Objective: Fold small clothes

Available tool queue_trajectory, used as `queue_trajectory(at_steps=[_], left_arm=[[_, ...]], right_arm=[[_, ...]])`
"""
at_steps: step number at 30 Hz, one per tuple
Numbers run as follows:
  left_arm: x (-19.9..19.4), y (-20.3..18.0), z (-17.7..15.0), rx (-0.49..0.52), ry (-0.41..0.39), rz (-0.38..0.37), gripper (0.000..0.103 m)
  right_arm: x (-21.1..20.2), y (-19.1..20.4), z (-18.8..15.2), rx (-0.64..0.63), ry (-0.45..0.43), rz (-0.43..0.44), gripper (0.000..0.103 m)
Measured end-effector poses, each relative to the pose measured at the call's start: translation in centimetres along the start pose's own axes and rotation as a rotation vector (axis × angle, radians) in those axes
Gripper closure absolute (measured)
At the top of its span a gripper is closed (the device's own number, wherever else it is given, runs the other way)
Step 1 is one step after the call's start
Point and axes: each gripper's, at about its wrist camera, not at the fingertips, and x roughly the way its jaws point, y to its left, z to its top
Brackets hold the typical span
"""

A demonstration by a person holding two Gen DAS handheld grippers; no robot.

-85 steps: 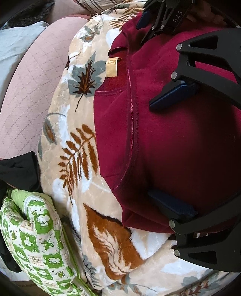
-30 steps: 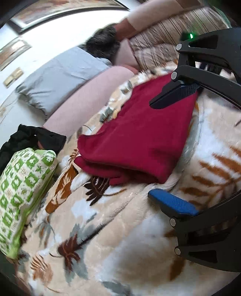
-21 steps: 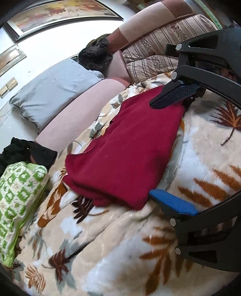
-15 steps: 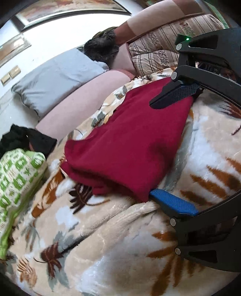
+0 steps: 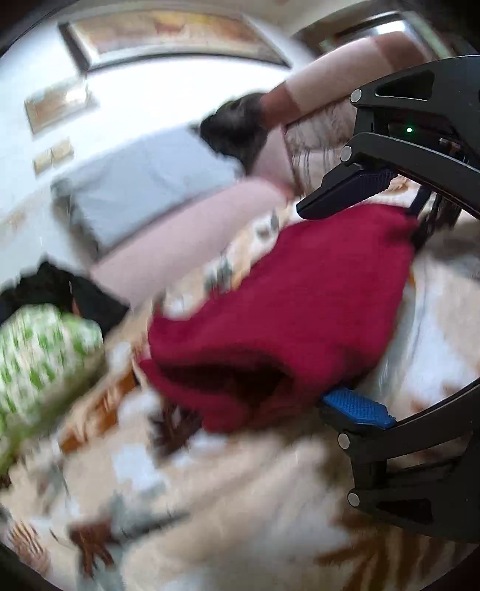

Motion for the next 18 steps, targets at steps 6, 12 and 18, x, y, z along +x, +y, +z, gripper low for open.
queue_trajectory(at_steps=[6, 12, 18], left_arm=[[1.1, 2.4, 0.5, -0.097, 0.0, 0.109, 0.019], [1.5, 2.2, 1.3, -0.098, -0.022, 0.12, 0.019], [2.9, 2.0, 1.5, -0.098, 0.033, 0.136, 0.029]], right_arm=[[0.1, 0.2, 0.0, -0.004, -0.005, -0.005, 0.011], [0.2, 0.3, -0.1, -0.008, -0.01, -0.009, 0.011], [0.0, 0.2, 0.1, -0.006, -0.012, -0.01, 0.011]])
